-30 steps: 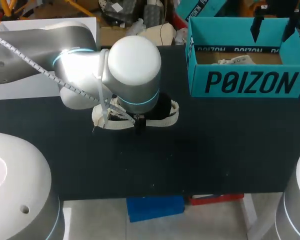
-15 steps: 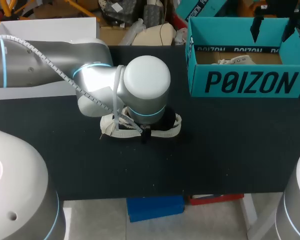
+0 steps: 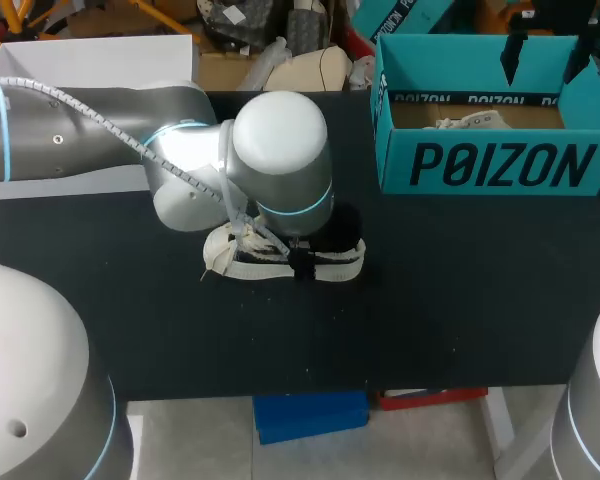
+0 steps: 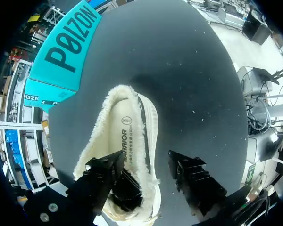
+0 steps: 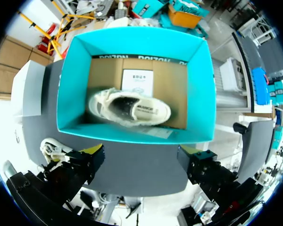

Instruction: Take the shoe out of the shoebox, open the shoe tongue, remove and reinsert the insole, then place the shoe into the shoebox

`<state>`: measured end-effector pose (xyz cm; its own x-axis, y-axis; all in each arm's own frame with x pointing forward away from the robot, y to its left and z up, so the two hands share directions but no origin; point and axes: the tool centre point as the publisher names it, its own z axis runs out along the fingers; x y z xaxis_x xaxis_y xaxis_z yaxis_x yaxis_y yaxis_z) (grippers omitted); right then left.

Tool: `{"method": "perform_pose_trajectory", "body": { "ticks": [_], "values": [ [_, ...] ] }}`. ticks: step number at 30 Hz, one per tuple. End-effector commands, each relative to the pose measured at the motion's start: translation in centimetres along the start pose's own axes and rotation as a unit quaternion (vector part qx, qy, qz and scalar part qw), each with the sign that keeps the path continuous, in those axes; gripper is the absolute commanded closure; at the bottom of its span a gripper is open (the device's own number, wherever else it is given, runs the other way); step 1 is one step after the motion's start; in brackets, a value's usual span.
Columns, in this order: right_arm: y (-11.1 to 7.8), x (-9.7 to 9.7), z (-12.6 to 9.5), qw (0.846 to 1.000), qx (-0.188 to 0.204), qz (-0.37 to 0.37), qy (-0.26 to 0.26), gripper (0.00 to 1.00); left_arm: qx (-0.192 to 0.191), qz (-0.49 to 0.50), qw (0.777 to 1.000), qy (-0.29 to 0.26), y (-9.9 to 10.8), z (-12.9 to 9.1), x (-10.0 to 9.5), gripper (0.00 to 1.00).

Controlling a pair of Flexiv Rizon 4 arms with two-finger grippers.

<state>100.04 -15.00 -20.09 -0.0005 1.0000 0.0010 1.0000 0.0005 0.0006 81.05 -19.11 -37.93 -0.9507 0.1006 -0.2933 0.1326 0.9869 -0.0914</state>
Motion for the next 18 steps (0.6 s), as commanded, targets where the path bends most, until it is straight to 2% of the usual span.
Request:
{"method": "perform_pose_trajectory", "body": {
  "ticks": [1, 2, 6, 11, 16, 18],
  "values": [
    [0.0, 0.0, 0.0, 1.0, 0.0, 0.0, 0.0, 0.0, 0.083, 0.01, 0.996, 0.021, 2.0, -6.0, -0.7, 0.05],
    [0.0, 0.0, 0.0, 1.0, 0.0, 0.0, 0.0, 0.0, 0.105, 0.007, 0.994, 0.027, 2.1, -7.2, -1.0, 0.0],
    [0.0, 0.0, 0.0, 1.0, 0.0, 0.0, 0.0, 0.0, 0.172, -0.002, 0.984, 0.048, 2.9, -10.5, -2.0, 0.0],
    [0.0, 0.0, 0.0, 1.0, 0.0, 0.0, 0.0, 0.0, 0.209, -0.016, 0.976, 0.053, 5.7, -13.2, -3.0, 0.0],
    [0.0, 0.0, 0.0, 1.0, 0.0, 0.0, 0.0, 0.0, 0.243, -0.03, 0.967, 0.067, 8.6, -14.3, -3.2, 0.0],
    [0.0, 0.0, 0.0, 1.0, 0.0, 0.0, 0.0, 0.0, 0.244, -0.023, 0.968, 0.062, 9.6, -14.7, -3.0, 0.0]
  ]
}}
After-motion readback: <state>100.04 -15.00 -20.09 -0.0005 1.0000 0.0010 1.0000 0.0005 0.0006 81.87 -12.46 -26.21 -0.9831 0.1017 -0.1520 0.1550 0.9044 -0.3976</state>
